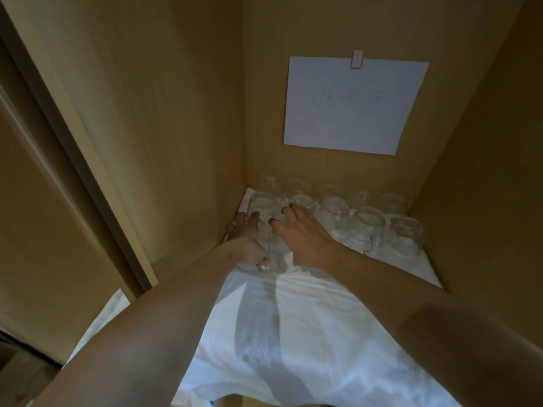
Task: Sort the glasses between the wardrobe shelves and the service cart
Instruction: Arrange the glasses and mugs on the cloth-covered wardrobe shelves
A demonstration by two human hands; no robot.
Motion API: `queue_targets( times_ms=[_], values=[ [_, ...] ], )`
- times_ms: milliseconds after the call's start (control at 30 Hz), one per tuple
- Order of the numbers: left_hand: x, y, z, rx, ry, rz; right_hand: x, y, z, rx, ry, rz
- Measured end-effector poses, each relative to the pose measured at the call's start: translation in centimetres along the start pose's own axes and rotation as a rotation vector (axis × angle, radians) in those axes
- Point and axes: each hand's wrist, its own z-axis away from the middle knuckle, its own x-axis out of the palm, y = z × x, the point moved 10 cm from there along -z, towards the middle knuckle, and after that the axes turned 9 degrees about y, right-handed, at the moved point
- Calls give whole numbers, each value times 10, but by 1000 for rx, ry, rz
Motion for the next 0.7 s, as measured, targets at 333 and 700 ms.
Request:
queue_targets(
  times_ms=[333, 700],
  values=[
    [-19, 12, 21, 86, 204, -50, -7, 38, 41, 194, 74, -137],
    [-50, 30, 72, 97, 455, -29, -3, 31, 46, 269, 202, -243]
  ],
)
